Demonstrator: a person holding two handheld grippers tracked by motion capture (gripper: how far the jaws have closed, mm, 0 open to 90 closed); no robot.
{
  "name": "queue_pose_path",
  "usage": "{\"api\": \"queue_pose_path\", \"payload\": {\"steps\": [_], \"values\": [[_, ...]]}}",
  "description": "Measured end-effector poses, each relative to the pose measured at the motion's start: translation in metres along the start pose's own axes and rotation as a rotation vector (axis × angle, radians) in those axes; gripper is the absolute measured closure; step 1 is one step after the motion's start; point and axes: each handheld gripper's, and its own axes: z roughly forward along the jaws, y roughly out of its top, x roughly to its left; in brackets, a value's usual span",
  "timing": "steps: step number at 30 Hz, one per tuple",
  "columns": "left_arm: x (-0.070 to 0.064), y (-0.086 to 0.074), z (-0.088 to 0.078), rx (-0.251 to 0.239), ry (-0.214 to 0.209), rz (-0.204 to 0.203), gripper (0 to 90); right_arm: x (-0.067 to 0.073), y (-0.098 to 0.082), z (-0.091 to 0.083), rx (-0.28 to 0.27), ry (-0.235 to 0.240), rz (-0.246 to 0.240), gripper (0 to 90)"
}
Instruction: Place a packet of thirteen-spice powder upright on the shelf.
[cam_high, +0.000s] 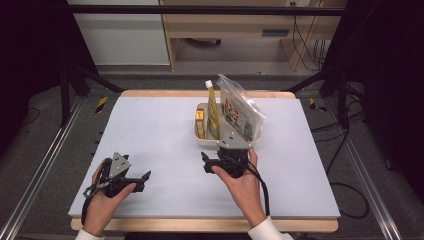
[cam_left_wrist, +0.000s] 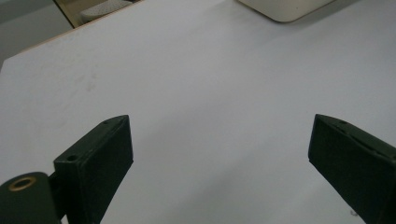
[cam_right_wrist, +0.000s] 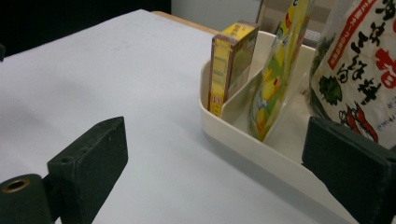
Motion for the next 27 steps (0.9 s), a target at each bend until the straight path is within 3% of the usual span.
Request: {"api": "queue_pose_path", "payload": {"steps": [14,27], "values": [[0.0,-0.001,0.0,-0.003,-0.005,0.002,5.3,-0.028,-0.028,-0.026,0.05,-0.005,-0.026,7.1],[0.001,-0.002,0.001,0.0,-0.008,0.0,3.6,-0.062,-0.057,-0.046,0.095,-0.077,0.004,8.3]]}}
